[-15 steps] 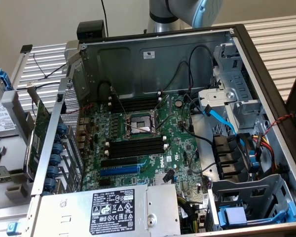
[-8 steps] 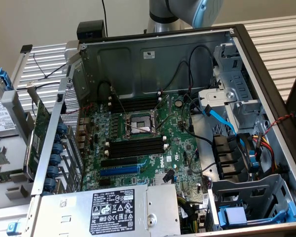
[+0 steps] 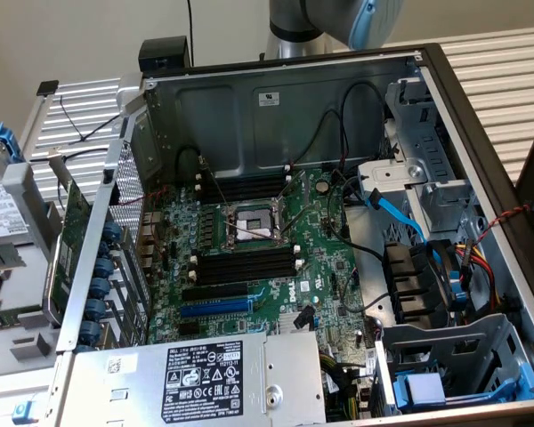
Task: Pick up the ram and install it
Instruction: 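Pick up the ram and move it above insertion slot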
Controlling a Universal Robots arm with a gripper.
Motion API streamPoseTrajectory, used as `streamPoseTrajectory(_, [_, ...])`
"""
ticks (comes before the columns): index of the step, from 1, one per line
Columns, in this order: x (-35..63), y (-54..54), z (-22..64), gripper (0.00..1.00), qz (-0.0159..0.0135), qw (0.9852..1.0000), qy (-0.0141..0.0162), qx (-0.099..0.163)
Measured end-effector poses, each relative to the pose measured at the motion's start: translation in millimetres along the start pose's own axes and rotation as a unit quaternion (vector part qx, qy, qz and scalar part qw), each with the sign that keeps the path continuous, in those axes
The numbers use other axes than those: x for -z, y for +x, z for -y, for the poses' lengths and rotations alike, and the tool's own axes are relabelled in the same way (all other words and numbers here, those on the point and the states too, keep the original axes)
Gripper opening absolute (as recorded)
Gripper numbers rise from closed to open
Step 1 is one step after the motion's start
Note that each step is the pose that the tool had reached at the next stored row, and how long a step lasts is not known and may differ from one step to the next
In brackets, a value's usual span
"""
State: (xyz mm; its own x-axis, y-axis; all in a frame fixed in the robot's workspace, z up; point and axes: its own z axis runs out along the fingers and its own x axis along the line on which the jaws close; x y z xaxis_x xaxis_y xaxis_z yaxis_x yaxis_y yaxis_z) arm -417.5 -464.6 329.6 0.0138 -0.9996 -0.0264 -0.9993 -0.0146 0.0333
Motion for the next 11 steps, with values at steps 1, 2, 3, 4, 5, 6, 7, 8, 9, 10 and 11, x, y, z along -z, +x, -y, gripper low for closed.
streamPoseTrajectory(1, [5.0, 0.1, 3.8, 0.13, 0.0, 1.0, 0.0001, 0.0])
streamPoseTrajectory(2, [9.5, 0.2, 7.4, 0.13, 0.0001, 1.0, 0.0001, 0.0])
streamPoseTrajectory(3, [14.3, 0.4, 11.0, 0.13, 0.0001, 1.0, 0.0001, 0.0])
streamPoseTrajectory(4, [18.9, 0.6, 14.7, 0.13, 0.0001, 1.0, 0.0001, 0.0])
streamPoseTrajectory(5, [23.3, 0.8, 18.3, 0.13, 0.0002, 1.0, 0.0001, 0.0])
streamPoseTrajectory(6, [28.2, 1.1, 22.6, 0.13, 0.0004, 1.0, 0.0001, 0.0])
streamPoseTrajectory(7, [32.9, 1.4, 26.7, 0.13, 0.0006, 1.0, 0.0, 0.0])
streamPoseTrajectory(8, [37.4, 1.7, 30.6, 0.13, 0.0008, 1.0, 0.0001, 0.0])
streamPoseTrajectory(9, [42.4, 1.9, 35.1, 0.13, 0.001, 1.0, 0.0, 0.0])
streamPoseTrajectory(10, [47.1, 2.0, 39.1, 0.13, 0.0012, 1.0, -0.0001, 0.0])
streamPoseTrajectory(11, [51.7, 2.1, 43.3, 0.13, 0.0014, 1.0, -0.0002, 0.0])
